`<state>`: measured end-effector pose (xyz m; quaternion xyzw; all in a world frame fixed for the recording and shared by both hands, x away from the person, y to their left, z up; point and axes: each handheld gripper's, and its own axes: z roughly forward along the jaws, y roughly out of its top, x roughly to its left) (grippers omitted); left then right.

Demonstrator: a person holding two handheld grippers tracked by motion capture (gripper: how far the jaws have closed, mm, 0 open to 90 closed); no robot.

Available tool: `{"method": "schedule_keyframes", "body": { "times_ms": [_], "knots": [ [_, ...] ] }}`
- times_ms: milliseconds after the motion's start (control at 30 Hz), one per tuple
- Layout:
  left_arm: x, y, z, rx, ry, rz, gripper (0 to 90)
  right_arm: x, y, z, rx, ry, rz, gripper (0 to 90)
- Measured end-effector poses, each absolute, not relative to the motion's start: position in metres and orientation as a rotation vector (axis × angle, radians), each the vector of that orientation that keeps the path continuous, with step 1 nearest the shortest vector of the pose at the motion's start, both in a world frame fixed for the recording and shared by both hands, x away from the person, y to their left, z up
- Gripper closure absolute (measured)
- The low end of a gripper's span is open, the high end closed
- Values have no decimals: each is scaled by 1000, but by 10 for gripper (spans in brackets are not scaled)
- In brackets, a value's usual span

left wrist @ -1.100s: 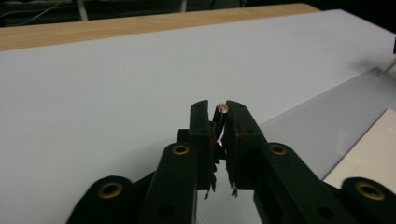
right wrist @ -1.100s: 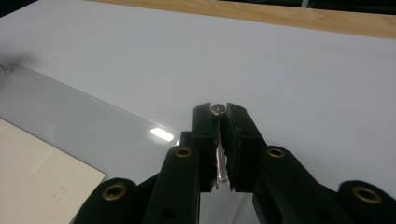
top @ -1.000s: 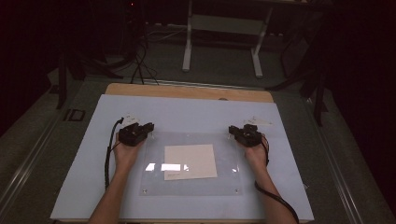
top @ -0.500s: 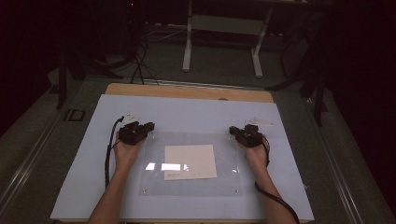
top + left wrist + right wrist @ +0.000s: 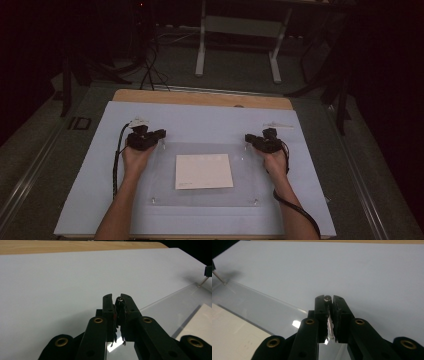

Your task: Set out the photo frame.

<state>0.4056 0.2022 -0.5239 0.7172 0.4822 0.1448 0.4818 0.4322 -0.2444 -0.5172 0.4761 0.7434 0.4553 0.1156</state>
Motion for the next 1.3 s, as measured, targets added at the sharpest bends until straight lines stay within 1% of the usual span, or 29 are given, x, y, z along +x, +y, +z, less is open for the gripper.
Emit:
{"method": "schedule_keyframes", "body": {
  "times_ms": [167, 300, 333, 400, 433, 467, 500, 567, 733, 800, 867, 933, 1000, 1067, 1300],
  "knots": [
    [414, 201, -525, 1709, 1225, 322, 843, 439, -243, -516, 1420, 2179, 1324, 841],
    [418, 200, -528, 1670, 1254, 307, 843, 439, -234, -512, 1402, 2169, 1218, 841],
    [419, 199, -528, 1676, 1262, 312, 844, 438, -233, -511, 1401, 2171, 1198, 812],
    [421, 198, -528, 1666, 1283, 312, 846, 437, -232, -509, 1384, 2181, 1164, 711],
    [422, 198, -528, 1660, 1291, 308, 846, 435, -231, -508, 1380, 2177, 1144, 692],
    [422, 198, -528, 1654, 1298, 304, 846, 433, -231, -505, 1372, 2173, 1117, 644],
    [423, 197, -529, 1650, 1305, 303, 846, 431, -231, -503, 1370, 2170, 1107, 623],
    [424, 197, -529, 1646, 1309, 304, 847, 425, -232, -496, 1356, 2157, 1102, 594],
    [425, 196, -528, 1658, 1314, 304, 847, 405, -234, -474, 1297, 2211, 1218, 573],
    [425, 196, -528, 1654, 1316, 301, 847, 394, -231, -466, 1268, 2250, 1278, 573],
    [425, 196, -528, 1651, 1318, 299, 846, 392, -229, -464, 1260, 2262, 1281, 574],
    [426, 196, -528, 1649, 1326, 296, 847, 378, -223, -456, 1191, 2315, 1300, 576],
    [426, 196, -528, 1649, 1326, 294, 846, 369, -220, -451, 1158, 2351, 1329, 597],
    [427, 196, -528, 1650, 1327, 294, 846, 361, -218, -446, 1112, 2383, 1346, 639],
    [428, 195, -528, 1641, 1338, 284, 846, 325, -209, -427, 975, 2429, 1396, 681]
  ]
}}
